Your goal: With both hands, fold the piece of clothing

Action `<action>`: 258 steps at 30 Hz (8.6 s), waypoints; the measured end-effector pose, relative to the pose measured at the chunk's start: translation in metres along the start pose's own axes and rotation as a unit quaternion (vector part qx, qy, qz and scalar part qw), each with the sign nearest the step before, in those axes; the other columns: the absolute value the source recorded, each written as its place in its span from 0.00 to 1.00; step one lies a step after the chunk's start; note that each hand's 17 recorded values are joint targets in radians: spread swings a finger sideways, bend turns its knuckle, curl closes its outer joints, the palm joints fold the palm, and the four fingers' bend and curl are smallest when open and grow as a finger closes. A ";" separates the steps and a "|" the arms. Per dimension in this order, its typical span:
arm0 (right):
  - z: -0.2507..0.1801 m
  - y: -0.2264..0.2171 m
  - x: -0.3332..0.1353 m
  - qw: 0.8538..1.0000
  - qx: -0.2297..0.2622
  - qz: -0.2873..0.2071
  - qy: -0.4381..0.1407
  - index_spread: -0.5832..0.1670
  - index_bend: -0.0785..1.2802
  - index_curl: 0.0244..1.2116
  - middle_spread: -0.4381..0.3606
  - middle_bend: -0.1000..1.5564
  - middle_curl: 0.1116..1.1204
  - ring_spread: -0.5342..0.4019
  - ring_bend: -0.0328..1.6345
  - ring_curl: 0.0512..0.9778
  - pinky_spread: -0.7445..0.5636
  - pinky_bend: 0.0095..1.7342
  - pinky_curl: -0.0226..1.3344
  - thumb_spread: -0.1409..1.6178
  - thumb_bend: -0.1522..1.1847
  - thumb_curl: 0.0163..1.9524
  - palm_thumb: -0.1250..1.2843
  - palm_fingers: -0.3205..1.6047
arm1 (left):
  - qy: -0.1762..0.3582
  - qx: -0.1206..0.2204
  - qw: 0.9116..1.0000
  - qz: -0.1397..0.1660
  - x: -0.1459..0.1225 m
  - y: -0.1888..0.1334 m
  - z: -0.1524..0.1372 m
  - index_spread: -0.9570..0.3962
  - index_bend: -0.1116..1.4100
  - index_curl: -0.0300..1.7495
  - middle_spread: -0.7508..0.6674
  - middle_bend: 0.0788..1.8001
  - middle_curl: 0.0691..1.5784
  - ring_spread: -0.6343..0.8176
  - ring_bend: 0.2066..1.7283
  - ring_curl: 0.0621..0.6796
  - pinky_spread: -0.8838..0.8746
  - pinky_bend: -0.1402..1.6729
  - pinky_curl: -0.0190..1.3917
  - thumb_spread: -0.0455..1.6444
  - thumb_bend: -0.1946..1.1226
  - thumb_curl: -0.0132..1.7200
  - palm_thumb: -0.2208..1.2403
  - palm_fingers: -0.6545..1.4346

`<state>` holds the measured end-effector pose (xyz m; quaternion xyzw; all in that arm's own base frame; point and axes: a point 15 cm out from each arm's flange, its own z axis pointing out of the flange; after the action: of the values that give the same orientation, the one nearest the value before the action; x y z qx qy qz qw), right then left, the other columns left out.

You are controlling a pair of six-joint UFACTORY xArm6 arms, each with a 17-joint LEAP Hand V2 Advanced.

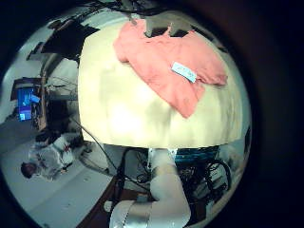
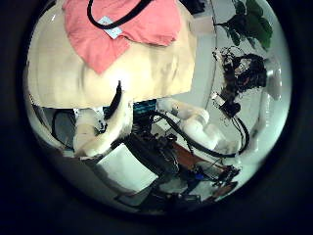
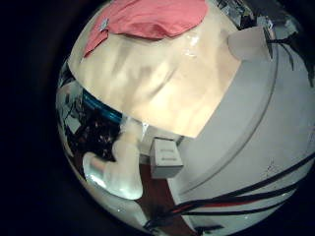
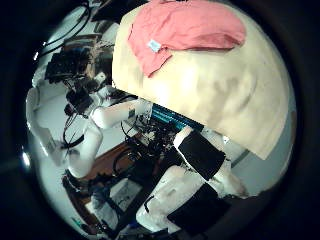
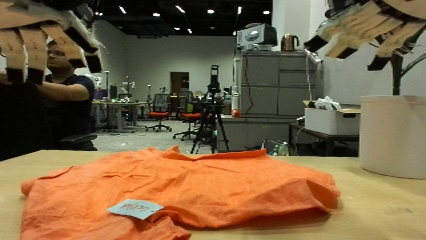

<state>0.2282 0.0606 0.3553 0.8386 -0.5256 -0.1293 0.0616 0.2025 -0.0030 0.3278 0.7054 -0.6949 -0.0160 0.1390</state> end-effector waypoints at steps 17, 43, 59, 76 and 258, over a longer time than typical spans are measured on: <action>-0.001 0.010 0.006 1.000 -0.016 0.020 -0.005 0.46 0.20 0.28 0.71 0.17 0.17 0.85 0.14 0.19 0.85 0.13 0.25 0.82 0.11 0.12 0.56 0.25 | -0.088 -0.022 0.989 0.115 0.018 -0.015 0.054 0.76 0.17 0.21 0.65 0.06 0.18 0.74 0.12 0.28 0.74 0.20 0.21 0.70 0.13 0.19 0.52 0.39; -0.030 0.050 -0.001 0.998 -0.057 0.034 -0.017 0.51 0.20 0.29 0.71 0.17 0.17 0.84 0.13 0.19 0.86 0.13 0.25 0.84 0.11 0.11 0.58 0.26 | -0.194 -0.061 0.958 0.203 -0.019 -0.082 0.166 0.80 0.17 0.17 0.70 0.09 0.18 0.75 0.18 0.29 0.72 0.24 0.24 0.60 0.13 0.18 0.37 0.35; -0.026 0.039 0.002 0.996 -0.073 0.041 -0.021 0.53 0.20 0.29 0.72 0.17 0.17 0.84 0.13 0.18 0.86 0.13 0.25 0.85 0.11 0.11 0.58 0.26 | -0.208 -0.044 0.960 0.181 -0.016 -0.103 0.183 0.71 0.19 0.20 0.42 0.30 0.28 0.41 0.24 0.31 0.46 0.26 0.24 0.58 0.13 0.19 0.39 0.64; -0.009 0.012 0.003 0.994 -0.102 0.031 -0.023 0.53 0.20 0.30 0.71 0.17 0.18 0.84 0.14 0.19 0.85 0.11 0.24 0.83 0.12 0.12 0.61 0.29 | -0.198 -0.015 0.967 0.162 -0.015 -0.114 0.125 0.37 0.34 0.35 0.18 0.44 0.53 0.11 0.67 0.76 0.13 0.65 0.44 0.62 0.20 0.31 0.73 0.83; 0.142 -0.253 0.267 0.988 -0.080 0.064 0.112 0.41 0.21 0.25 0.52 0.22 0.24 0.62 0.24 0.23 0.70 0.11 0.27 0.67 0.11 0.15 0.56 0.34 | -0.071 0.059 0.995 0.039 -0.035 -0.197 0.029 0.83 0.18 0.18 0.77 0.07 0.17 0.79 0.18 0.24 0.77 0.26 0.24 0.71 0.13 0.20 0.51 0.32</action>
<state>0.5179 -0.0635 0.1183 0.8049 -0.5557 -0.0725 0.1953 0.3871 0.0256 0.2510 0.6819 -0.7296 -0.0197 0.0479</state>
